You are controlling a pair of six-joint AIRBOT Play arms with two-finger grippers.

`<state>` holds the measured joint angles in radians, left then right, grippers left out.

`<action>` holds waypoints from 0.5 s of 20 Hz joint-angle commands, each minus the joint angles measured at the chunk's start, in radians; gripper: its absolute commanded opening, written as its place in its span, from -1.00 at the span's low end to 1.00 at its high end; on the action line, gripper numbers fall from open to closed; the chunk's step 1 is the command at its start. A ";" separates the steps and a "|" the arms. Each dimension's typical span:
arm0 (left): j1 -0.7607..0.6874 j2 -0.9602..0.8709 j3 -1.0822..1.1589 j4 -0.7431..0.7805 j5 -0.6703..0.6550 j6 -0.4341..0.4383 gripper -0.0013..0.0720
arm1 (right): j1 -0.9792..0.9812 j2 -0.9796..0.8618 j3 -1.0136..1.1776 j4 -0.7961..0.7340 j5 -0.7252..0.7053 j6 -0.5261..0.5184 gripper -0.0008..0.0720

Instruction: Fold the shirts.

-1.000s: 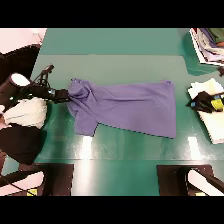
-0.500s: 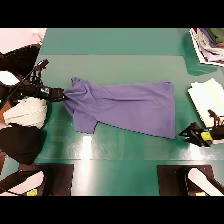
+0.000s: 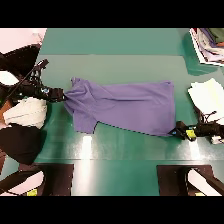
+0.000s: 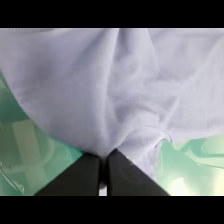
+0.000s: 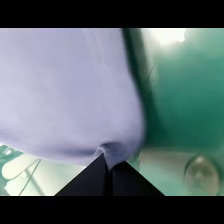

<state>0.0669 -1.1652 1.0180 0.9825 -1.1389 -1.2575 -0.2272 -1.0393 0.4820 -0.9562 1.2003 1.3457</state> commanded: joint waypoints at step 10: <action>0.000 0.321 0.563 0.080 -0.031 -0.075 -0.89 | 0.021 0.229 0.828 0.011 0.028 -0.002 -0.93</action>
<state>0.0666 -0.9108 1.3758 1.0470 -1.1694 -1.3060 -0.1665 -0.8814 1.0748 -0.9428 1.2453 1.3441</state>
